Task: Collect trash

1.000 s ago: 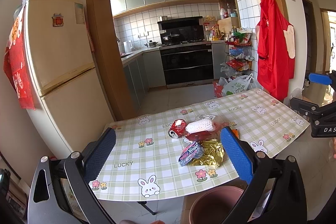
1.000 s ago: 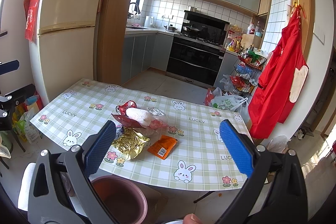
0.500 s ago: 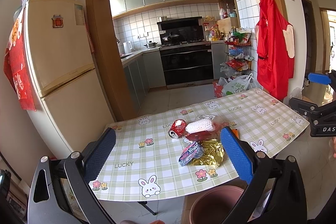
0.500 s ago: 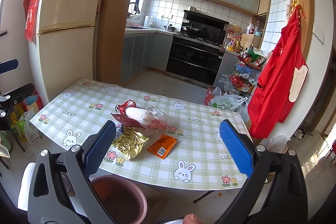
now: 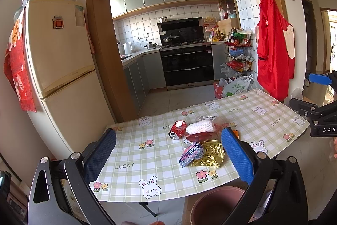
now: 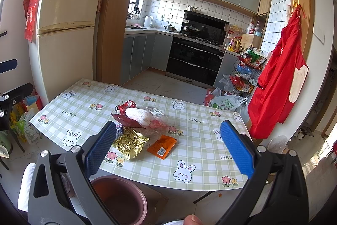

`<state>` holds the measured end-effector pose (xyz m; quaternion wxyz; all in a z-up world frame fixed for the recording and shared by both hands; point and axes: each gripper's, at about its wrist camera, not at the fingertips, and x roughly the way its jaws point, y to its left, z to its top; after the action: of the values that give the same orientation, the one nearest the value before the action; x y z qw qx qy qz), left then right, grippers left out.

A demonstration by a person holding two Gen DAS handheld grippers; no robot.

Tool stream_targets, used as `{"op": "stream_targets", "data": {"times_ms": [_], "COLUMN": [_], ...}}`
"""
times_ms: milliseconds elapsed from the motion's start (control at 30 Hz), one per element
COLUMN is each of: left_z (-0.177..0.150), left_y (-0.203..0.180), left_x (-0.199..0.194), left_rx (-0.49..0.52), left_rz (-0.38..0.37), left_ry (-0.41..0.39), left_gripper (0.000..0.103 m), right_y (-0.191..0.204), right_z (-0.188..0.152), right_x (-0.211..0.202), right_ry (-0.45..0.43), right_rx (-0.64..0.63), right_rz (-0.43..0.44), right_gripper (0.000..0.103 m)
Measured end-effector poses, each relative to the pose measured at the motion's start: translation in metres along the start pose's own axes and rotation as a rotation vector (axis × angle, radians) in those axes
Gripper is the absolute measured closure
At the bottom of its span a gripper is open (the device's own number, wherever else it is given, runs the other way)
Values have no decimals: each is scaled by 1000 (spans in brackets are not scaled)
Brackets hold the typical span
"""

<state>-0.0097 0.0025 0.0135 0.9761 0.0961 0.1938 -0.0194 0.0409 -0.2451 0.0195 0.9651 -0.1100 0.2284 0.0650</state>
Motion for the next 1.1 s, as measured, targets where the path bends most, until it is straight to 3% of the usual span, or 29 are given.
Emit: {"op": "stream_targets", "data": {"times_ms": [700,900,1100], "left_z": [1,-2,-20], "left_y": [-2,16,26], "left_x": [-3,5,21], "left_rx": [-8,-126,-197], "left_rz": [-6,-146,-224], "left_ry": [-3,5,24], "left_gripper": [5,5,5], "right_y": [-3,-6,-12], "right_z": [-3,-7,-21], "right_x": [-4,2,13], "right_ry": [7,25,52], "right_rx": [7,29,73], "right_rz": [-10,-1,11], "right_gripper": [6,6,6]}}
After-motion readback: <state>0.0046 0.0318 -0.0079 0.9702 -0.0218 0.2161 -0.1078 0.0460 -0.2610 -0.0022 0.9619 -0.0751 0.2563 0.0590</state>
